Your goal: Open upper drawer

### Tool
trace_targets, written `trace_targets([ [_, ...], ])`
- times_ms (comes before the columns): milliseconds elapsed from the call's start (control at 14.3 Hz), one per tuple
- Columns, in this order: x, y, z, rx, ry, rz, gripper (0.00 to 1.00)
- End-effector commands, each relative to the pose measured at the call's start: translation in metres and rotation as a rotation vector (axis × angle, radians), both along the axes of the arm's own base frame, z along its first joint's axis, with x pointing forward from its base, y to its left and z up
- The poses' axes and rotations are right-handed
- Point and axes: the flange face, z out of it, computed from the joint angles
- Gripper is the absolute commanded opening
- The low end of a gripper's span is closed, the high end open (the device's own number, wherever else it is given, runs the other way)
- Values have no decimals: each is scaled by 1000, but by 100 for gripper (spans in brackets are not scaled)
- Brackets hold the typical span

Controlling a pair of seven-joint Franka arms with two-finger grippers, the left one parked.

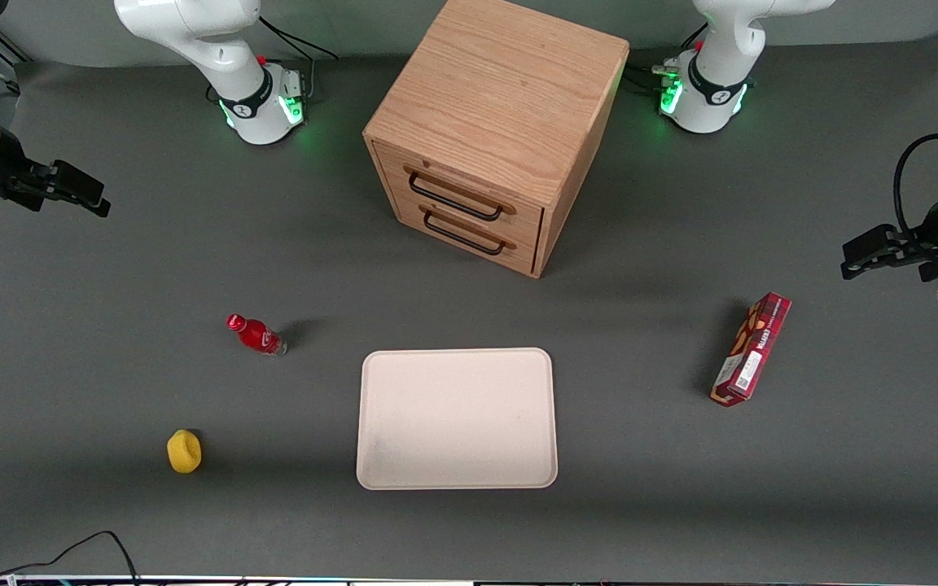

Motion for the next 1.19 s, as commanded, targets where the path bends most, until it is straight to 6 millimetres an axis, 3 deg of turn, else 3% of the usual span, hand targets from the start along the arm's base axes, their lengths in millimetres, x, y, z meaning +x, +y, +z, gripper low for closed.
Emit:
trace_targets([
  [0,-2,0,6,-25,16,-21,100],
  [420,1,-1,10,-22,18,-25,100],
  [770,-3,15,23,-12,15,17,100],
  [980,-12,71,19,55,57,114,100],
  [1120,-20,131,22,134,60,223,100],
])
